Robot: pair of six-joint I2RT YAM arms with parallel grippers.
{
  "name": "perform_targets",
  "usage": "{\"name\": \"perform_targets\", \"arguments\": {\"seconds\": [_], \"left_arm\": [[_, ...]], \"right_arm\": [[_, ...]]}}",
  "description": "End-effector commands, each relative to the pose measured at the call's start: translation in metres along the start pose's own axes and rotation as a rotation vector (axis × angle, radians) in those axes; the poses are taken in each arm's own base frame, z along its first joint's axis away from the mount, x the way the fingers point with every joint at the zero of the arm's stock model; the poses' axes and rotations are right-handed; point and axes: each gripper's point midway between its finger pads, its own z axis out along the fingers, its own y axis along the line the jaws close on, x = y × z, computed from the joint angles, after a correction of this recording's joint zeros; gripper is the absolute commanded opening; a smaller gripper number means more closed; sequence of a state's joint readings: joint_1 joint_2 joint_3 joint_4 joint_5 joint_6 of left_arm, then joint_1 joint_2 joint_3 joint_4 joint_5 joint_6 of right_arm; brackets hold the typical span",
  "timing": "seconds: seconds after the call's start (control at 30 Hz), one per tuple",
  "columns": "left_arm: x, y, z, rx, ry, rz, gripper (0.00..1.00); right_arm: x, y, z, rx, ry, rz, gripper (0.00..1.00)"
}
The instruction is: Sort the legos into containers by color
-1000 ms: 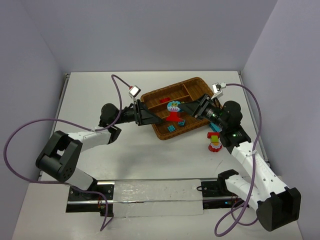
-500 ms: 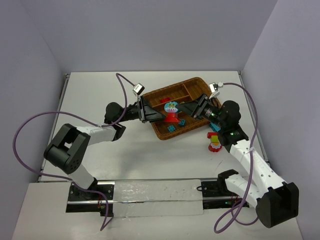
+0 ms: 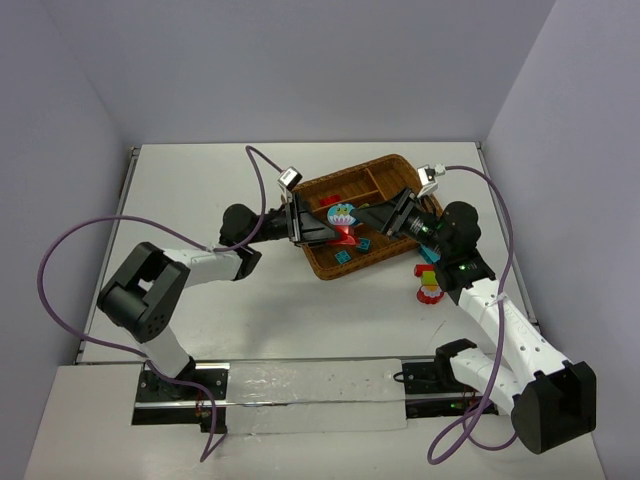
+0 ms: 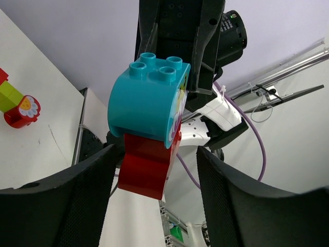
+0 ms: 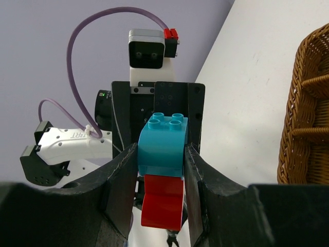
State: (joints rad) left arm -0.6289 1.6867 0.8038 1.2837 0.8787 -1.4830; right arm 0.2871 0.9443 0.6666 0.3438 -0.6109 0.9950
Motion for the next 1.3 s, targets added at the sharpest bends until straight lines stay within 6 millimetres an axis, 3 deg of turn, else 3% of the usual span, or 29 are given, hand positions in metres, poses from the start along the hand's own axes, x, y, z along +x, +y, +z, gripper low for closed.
{"name": "perform_targets", "arguments": {"seconds": [0.0, 0.13, 0.27, 0.33, 0.43, 0.63, 0.7, 0.8, 1.03, 1.07, 1.13, 1.17, 1.27], "left_arm": [[-0.011, -0.034, 0.006, 0.124, -0.032, 0.157, 0.65], [-0.011, -0.035, 0.006, 0.127, -0.034, 0.152, 0.48], [-0.014, -0.027, 0.009, 0.099, -0.030, 0.117, 0.09], [-0.013, -0.026, 0.009, 0.103, -0.026, 0.106, 0.00], [-0.012, -0.025, 0.007, 0.111, -0.035, 0.092, 0.00], [-0.012, -0.020, 0.007, 0.096, -0.036, 0.094, 0.00], [-0.012, -0.020, 0.007, 0.089, -0.035, 0.101, 0.00], [-0.013, -0.019, 0.008, 0.071, -0.034, 0.105, 0.00], [-0.014, -0.018, 0.009, 0.059, -0.037, 0.113, 0.00], [-0.014, -0.018, 0.009, 0.059, -0.037, 0.112, 0.00], [-0.014, -0.019, 0.009, 0.061, -0.036, 0.113, 0.00], [-0.014, -0.018, 0.009, 0.061, -0.035, 0.113, 0.00], [-0.013, -0.019, 0.008, 0.059, -0.035, 0.116, 0.00]], "right_arm": [[-0.006, 0.012, -0.001, -0.054, -0.018, -0.033, 0.00], [-0.006, 0.012, -0.001, -0.053, -0.019, -0.033, 0.00], [-0.003, 0.011, -0.001, -0.055, -0.002, -0.050, 0.00], [-0.001, 0.008, -0.002, -0.046, 0.006, -0.053, 0.00], [0.002, 0.004, -0.003, -0.027, 0.014, -0.063, 0.00], [0.004, -0.002, -0.003, 0.009, 0.033, -0.084, 0.29], [0.004, -0.005, -0.003, 0.025, 0.040, -0.087, 0.35], [0.004, -0.006, -0.002, 0.032, 0.047, -0.087, 0.35], [0.009, -0.010, 0.003, 0.033, 0.080, -0.073, 0.32], [0.009, -0.012, 0.003, 0.039, 0.079, -0.067, 0.28], [0.008, -0.015, 0.003, 0.054, 0.065, -0.056, 0.07], [0.007, -0.016, 0.003, 0.058, 0.061, -0.052, 0.01], [0.005, -0.019, 0.003, 0.072, 0.034, -0.006, 0.00]]}}
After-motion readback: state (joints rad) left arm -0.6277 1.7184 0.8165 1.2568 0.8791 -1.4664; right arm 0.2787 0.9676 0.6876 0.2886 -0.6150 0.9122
